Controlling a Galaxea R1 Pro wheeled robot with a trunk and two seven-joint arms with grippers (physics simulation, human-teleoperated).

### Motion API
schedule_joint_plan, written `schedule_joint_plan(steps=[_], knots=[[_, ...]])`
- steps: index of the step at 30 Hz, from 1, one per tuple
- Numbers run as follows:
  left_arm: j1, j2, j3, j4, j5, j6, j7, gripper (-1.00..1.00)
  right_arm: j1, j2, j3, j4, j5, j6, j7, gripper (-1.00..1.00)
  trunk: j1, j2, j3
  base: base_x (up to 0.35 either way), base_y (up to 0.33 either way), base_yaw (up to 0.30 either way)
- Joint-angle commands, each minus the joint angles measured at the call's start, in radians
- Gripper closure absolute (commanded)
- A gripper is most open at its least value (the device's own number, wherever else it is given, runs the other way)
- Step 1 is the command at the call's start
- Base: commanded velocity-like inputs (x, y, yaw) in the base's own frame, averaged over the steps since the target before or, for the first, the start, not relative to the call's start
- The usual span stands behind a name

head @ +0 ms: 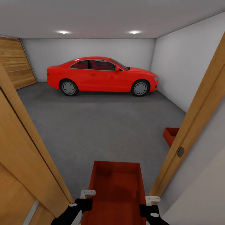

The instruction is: Move the two storage containers from the living room to the garage. In the garage, place one container on the floor and stack the other container on top of it (either order is fine).

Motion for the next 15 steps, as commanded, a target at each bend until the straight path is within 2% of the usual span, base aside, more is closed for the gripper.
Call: schedule_joint_plan(steps=[1,12,15], knots=[[-0.001,0.001,0.002,-0.004,-0.016,0.007,0.017,1.0,-0.001,-0.02,0.006,0.002,-0.012,-0.003,-0.01,1.0,0.0,-0.002,-0.002,0.0,0.0,0.0],[-0.001,0.0,0.003,-0.005,-0.016,0.007,0.017,1.0,-0.001,-0.02,0.006,0.002,-0.013,-0.003,-0.01,1.0,0.0,-0.002,-0.002,0.001,0.0,0.0],[-0.001,0.0,0.003,-0.004,-0.016,0.012,0.017,1.0,-0.001,-0.02,0.006,0.002,-0.013,-0.003,-0.01,1.0,0.0,-0.002,-0.002,0.153,0.0,0.0]])
